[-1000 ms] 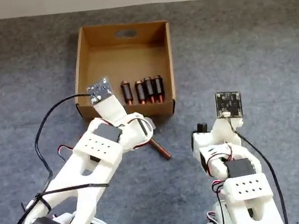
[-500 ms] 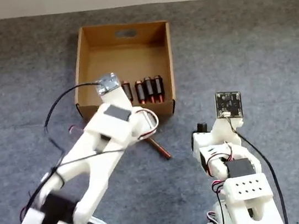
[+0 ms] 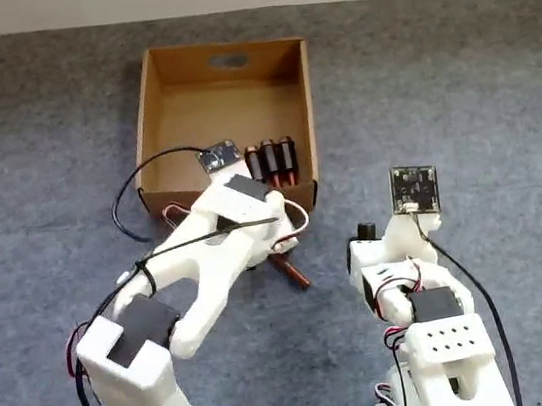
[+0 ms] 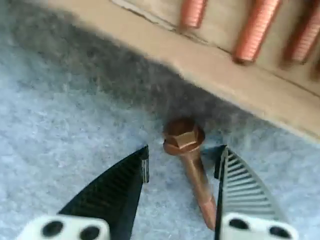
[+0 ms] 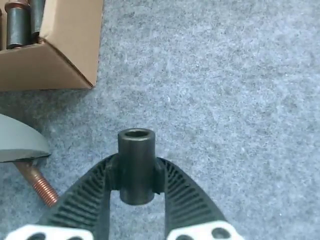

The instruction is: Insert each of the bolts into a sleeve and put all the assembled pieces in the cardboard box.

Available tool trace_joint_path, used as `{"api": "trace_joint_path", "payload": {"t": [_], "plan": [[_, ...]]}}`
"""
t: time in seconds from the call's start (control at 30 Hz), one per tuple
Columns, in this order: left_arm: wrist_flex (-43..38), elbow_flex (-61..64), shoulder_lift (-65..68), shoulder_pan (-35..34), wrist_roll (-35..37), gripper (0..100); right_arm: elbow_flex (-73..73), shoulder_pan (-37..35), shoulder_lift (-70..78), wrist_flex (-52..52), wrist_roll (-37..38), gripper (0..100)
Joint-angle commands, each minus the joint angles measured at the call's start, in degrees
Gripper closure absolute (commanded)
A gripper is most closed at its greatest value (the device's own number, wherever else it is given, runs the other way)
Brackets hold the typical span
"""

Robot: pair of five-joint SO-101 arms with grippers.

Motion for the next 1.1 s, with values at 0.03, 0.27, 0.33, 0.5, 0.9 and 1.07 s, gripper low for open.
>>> {"api": "trace_joint_path", "payload": {"t": [0.03,0.27,0.33,0.5,0.9,1.07], "plan": [[0.4,-1.0,0.7,0.8,0.1,83,-0.4,0.6,-0.8,-1.1,-0.4,99.2],[0.7,-1.6,0.7,-0.4,-3.5,99,-0.4,0.6,-0.8,-1.1,-0.4,99.2],[0.8,-1.7,0.6,-1.6,-3.7,99,-0.4,0.6,-0.8,-1.1,-0.4,99.2],[4.6,-2.2,-0.7,-2.7,-13.5,99,-0.4,0.6,-0.8,-1.1,-0.4,99.2],[-0.1,10.8,-13.2,-5.0,-27.6,99,-0.5,0.6,-0.8,-1.1,-0.4,99.2],[0.0,12.4,-13.8,-8.7,-27.6,99,-0.5,0.6,-0.8,-1.1,-0.4,99.2]]}}
